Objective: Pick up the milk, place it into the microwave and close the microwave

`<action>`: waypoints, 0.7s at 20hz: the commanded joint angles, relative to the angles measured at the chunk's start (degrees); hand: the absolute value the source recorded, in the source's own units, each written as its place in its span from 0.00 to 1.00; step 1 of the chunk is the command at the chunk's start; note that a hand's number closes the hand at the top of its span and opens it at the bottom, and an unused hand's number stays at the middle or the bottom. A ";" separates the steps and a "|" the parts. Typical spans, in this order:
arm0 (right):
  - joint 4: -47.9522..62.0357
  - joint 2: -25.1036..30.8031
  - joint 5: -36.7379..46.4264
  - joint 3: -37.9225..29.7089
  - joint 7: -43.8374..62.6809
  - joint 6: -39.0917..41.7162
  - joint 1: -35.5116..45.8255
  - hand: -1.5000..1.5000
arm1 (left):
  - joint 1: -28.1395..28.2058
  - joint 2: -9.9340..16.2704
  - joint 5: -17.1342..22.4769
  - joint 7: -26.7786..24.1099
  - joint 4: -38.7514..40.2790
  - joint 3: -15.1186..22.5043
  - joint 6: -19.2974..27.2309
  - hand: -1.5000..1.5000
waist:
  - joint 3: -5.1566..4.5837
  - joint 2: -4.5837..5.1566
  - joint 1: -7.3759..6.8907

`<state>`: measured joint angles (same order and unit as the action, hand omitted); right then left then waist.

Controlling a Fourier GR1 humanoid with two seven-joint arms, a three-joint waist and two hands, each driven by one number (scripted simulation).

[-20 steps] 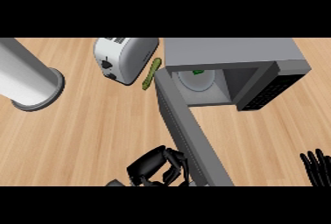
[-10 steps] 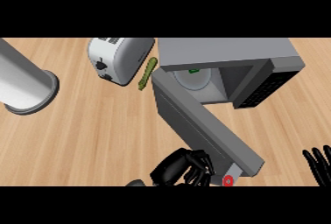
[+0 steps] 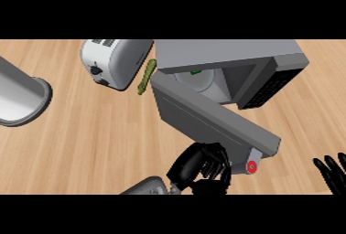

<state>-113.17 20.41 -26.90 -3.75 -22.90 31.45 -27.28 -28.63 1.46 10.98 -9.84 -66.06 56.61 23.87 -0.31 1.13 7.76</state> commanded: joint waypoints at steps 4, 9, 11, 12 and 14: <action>-5.44 0.55 -2.89 1.61 4.75 -1.62 -0.12 0.00 | -9.05 -1.42 8.21 -1.26 1.65 -0.79 7.82 1.00 | -0.06 0.48 2.29; -8.22 2.65 -5.30 0.18 8.21 -2.91 -0.65 0.00 | -16.07 -1.44 12.48 -0.68 5.55 -3.14 11.17 1.00 | 0.01 0.67 3.45; -8.00 2.27 -5.88 0.41 7.93 -2.81 -0.03 0.00 | -17.23 -1.45 14.35 -2.24 7.91 -3.87 12.00 1.00 | 0.08 1.09 3.87; -9.71 2.79 -6.91 0.12 8.98 -3.38 -0.06 0.00 | -17.68 -1.45 14.77 -3.73 9.16 -4.30 11.76 1.00 | -0.02 1.26 4.11; -10.11 3.10 -7.23 0.06 9.78 -3.90 0.46 0.00 | -19.17 -1.46 16.30 -4.74 11.46 -4.83 11.59 1.00 | 0.00 1.63 4.45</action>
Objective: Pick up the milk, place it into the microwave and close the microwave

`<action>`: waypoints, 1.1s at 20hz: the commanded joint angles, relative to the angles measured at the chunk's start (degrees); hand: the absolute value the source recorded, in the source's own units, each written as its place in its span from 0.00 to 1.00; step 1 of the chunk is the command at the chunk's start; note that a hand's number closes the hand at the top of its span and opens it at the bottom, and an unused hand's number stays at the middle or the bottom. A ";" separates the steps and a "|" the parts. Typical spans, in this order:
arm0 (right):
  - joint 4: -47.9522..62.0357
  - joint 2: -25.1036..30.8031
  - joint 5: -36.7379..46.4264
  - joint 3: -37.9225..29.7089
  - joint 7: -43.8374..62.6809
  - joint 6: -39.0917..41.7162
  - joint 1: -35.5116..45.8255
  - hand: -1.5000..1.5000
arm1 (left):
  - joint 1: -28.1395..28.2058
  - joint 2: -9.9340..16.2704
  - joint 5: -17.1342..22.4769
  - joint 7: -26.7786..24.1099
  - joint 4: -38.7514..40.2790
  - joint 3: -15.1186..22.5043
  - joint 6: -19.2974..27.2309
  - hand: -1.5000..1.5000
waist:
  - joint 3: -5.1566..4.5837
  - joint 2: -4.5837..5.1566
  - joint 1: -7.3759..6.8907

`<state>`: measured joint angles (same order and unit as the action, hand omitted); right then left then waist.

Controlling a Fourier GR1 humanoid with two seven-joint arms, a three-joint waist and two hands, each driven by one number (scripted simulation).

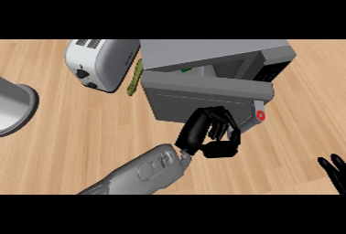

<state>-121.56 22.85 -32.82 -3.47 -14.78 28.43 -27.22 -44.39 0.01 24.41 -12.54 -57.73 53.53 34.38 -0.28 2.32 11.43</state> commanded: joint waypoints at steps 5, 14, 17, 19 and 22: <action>-1.97 1.17 -2.54 -0.68 3.22 -1.79 0.75 0.00 | -8.04 -0.01 8.45 -2.67 6.94 -4.40 -0.04 1.00 | 0.12 0.64 1.51; -3.20 2.55 -4.72 -1.42 5.83 -3.41 3.51 0.00 | -12.71 -0.01 15.30 -6.29 13.13 -7.58 -2.18 1.00 | 0.16 1.52 1.94; -3.45 3.04 -6.50 -2.77 6.09 -3.56 3.29 0.00 | -11.94 -0.01 17.98 -7.25 12.95 -8.00 -3.01 1.00 | 0.15 1.66 3.22; -5.04 2.86 -6.90 -1.65 6.63 -3.59 3.17 0.00 | -11.61 -0.01 19.02 -7.45 14.12 -7.67 -2.84 1.00 | 0.14 1.38 2.94; -4.49 3.01 -7.90 -2.42 7.00 -4.48 4.39 0.00 | -10.37 -0.01 21.30 -8.85 13.70 -8.21 -2.92 1.00 | 0.11 2.09 3.32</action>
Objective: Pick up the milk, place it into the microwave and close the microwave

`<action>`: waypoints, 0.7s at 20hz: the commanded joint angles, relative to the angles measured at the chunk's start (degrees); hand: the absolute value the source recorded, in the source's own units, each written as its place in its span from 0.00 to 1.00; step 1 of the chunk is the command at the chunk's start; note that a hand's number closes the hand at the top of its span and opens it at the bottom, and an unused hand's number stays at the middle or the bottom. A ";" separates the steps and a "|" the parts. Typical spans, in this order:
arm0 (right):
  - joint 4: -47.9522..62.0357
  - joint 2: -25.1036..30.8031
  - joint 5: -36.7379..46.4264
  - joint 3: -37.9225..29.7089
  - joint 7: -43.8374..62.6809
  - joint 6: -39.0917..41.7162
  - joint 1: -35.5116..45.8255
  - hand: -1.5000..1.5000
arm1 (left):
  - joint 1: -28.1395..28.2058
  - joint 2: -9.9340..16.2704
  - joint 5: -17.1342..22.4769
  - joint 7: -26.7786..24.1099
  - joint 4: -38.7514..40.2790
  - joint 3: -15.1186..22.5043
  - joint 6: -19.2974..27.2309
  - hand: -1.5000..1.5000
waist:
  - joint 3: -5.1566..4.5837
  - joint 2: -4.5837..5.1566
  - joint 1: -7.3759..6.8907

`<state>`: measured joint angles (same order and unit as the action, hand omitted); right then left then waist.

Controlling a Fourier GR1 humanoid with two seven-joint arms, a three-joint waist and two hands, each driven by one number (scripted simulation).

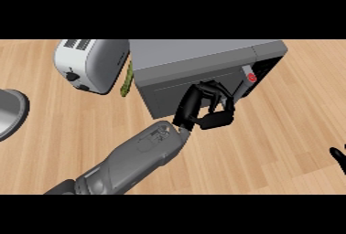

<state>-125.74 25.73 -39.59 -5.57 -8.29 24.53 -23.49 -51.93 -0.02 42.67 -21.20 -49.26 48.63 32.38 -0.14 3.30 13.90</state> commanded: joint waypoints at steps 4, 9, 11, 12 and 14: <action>-0.57 0.77 -1.86 -0.48 0.68 0.27 0.67 0.00 | -3.34 0.02 4.63 -0.99 6.40 -4.52 1.03 1.00 | 0.08 1.05 1.10; -1.56 1.61 -3.33 -0.15 0.81 1.81 1.21 0.00 | -2.71 0.01 5.66 -4.87 6.86 -4.71 2.38 1.00 | 0.04 1.08 0.69; -2.25 2.26 -3.66 0.44 1.29 2.51 1.56 0.00 | -3.61 0.01 6.14 -5.10 6.53 -4.04 2.70 1.00 | 0.04 1.21 1.27; -2.11 2.05 -3.95 0.01 1.03 2.31 1.47 0.00 | -2.23 0.02 6.20 -6.49 6.74 -3.57 3.15 1.00 | 0.04 1.40 1.57; -2.26 2.87 -4.79 0.51 1.84 2.83 1.85 0.00 | -3.42 0.01 6.68 -6.71 6.74 -3.36 3.15 1.00 | 0.05 1.42 1.15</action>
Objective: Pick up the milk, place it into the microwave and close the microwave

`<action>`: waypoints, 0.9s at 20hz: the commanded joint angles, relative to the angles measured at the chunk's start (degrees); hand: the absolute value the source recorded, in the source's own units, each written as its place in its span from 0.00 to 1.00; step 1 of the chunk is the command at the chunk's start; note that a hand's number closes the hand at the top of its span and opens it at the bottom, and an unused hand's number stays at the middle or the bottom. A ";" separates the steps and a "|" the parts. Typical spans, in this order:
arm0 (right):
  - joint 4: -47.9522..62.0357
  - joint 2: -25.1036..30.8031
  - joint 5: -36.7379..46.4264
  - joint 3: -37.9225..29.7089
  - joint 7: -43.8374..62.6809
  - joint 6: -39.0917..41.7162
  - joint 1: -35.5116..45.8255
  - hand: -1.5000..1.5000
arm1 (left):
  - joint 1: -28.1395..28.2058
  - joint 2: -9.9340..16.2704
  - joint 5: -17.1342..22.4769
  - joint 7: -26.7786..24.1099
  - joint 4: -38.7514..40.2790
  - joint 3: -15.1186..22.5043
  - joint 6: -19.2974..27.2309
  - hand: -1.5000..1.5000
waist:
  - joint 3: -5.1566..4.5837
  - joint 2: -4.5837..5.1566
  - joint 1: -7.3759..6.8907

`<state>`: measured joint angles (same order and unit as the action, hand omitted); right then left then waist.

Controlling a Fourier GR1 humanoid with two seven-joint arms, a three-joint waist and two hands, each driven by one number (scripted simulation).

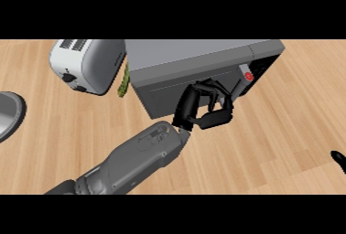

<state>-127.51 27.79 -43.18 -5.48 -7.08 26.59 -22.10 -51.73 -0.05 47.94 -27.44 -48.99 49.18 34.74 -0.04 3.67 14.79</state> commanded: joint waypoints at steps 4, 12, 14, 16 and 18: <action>-1.44 1.19 -2.01 0.57 0.85 1.18 0.48 0.00 | -3.23 0.04 2.56 -2.15 6.73 -3.68 1.14 1.00 | -0.06 1.24 1.04; -1.86 2.26 -2.80 0.60 1.51 2.24 0.21 0.00 | -3.64 0.04 4.42 -4.18 7.55 -3.38 2.16 1.00 | 0.07 1.41 1.80; -3.18 2.79 -3.61 0.15 1.88 1.88 0.56 0.00 | -3.26 0.04 4.79 -4.91 7.64 -3.04 1.94 1.00 | -0.10 1.37 1.94; -2.63 2.79 -3.72 0.42 2.08 1.87 0.60 0.00 | -3.90 0.04 5.11 -5.30 7.77 -3.12 1.89 1.00 | -0.02 1.57 1.58; -2.75 2.58 -3.79 0.53 2.17 1.56 0.42 0.00 | -3.61 0.04 5.85 -5.45 7.78 -2.89 2.27 1.00 | 0.00 1.55 1.94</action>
<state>-130.08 30.31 -46.57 -5.09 -5.24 28.35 -21.58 -51.72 -0.04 51.95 -34.41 -48.15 49.99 37.16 -0.04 4.12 16.08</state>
